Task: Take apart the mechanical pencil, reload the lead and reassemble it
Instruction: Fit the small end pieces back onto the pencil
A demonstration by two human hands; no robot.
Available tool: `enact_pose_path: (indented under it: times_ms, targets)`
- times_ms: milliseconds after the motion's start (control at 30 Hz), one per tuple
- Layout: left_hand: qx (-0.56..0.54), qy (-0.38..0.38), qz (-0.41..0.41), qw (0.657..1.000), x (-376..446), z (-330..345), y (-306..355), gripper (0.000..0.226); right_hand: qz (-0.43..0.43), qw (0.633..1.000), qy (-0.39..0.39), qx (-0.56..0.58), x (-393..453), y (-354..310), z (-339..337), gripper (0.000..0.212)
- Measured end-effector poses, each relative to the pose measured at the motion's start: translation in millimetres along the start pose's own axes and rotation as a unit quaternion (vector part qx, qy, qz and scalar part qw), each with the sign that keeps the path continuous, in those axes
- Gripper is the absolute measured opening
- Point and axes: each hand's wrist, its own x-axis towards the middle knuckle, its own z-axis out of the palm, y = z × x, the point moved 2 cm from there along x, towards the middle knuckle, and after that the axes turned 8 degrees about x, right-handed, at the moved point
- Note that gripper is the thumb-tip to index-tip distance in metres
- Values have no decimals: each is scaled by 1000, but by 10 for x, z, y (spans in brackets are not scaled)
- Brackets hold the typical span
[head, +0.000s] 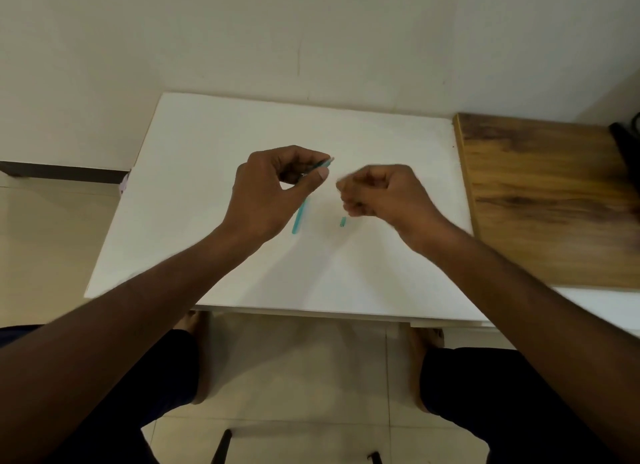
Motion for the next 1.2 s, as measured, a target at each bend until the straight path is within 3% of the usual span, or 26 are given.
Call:
enact_pose_path:
  times_ms: [67, 100, 200, 333, 433, 533, 600, 700, 933, 1200]
  targets:
    - [-27, 8, -45, 999, 18, -11, -36, 19, -97, 949, -5, -300, 10, 141, 45, 17]
    - [-37, 8, -59, 998, 20, -12, -51, 19, -127, 914, -38, -384, 9, 217, 91, 22]
    - [-43, 0, -73, 996, 21, -12, -66, 20, -159, 877, -92, -444, 21, 343, 153, 30]
    - [-46, -11, -72, 996, 22, -10, -50, 19, -189, 868, -97, -448, 51, 297, 135, 11]
    - [-25, -15, -58, 998, 14, -10, -53, 18, -198, 896, -59, -393, 45, 201, 106, 5]
    - [3, -17, -37, 999, 8, -3, -56, 13, -166, 969, 39, -180, 56, 3, 26, 8]
    - [7, -7, -37, 999, 3, 10, -55, 12, -143, 985, 68, -62, 66, -104, -24, 11]
    - [12, 5, -31, 999, 3, 30, -58, 13, -139, 989, 53, 11, 38, -173, -34, 15]
    - [12, -1, -25, 1000, 16, 40, -53, 12, -136, 989, 51, 3, -9, -170, -42, 15]
    - [24, -7, -16, 1000, -1, 59, -73, 12, -84, 987, 62, 125, -3, -137, -61, 9]
